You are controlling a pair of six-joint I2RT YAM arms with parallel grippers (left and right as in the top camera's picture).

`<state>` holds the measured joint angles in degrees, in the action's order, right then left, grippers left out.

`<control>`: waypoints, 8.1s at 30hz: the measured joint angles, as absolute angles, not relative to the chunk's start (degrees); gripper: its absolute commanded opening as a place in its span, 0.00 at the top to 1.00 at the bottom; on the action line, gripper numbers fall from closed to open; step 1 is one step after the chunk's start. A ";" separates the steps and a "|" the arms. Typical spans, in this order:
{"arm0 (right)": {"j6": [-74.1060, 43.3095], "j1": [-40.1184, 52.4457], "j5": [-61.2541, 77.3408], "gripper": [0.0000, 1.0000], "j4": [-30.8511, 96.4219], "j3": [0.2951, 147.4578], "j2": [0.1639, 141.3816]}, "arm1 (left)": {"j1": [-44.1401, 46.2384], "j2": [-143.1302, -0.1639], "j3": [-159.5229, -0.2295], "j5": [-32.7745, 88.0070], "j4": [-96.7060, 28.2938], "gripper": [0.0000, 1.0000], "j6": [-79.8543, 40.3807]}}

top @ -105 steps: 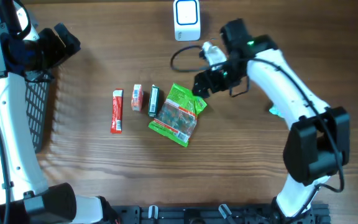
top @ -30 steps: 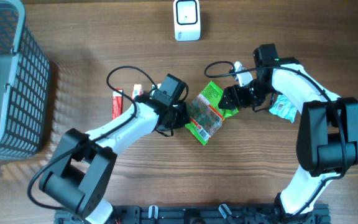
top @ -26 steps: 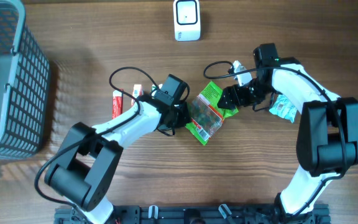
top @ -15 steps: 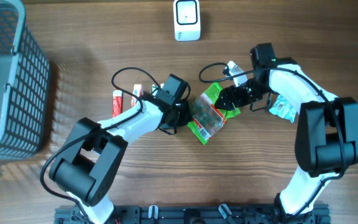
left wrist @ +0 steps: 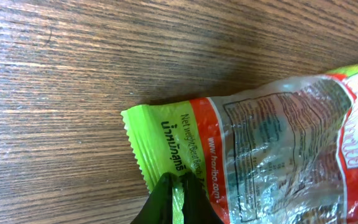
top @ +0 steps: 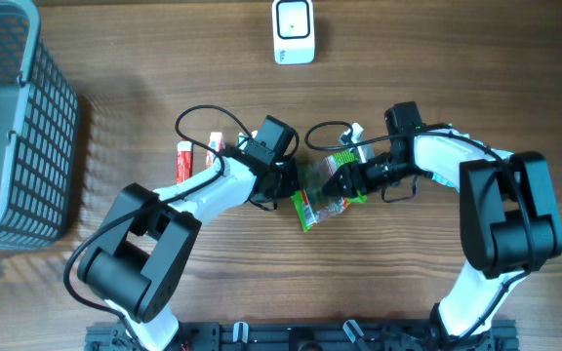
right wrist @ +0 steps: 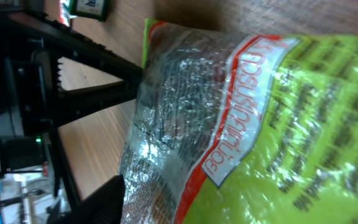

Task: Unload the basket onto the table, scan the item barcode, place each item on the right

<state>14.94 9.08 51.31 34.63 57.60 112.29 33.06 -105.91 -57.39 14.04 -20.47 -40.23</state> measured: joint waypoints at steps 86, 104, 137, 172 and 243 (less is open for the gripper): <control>72.99 26.50 -9.63 0.96 -17.45 108.16 133.36 | -13.63 -63.09 -64.55 12.05 -40.34 0.00 -27.90; 67.70 27.51 -9.87 0.96 -16.86 108.29 138.56 | -13.63 -63.09 -64.55 12.05 -40.32 0.00 -27.90; 23.66 17.87 -6.96 0.96 45.34 110.48 110.10 | -13.63 -63.09 -64.55 12.03 -40.34 0.00 -27.90; -5.34 14.41 14.28 0.96 39.07 84.14 115.50 | -13.63 -63.09 -64.55 12.05 -40.34 0.00 -27.88; -38.96 44.73 4.27 0.23 31.35 76.40 100.99 | -13.63 -63.09 -64.55 12.05 -40.32 0.00 -27.88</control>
<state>-38.96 44.73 4.27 31.35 76.40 100.99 -13.63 -63.09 -64.55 12.05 -40.32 -27.88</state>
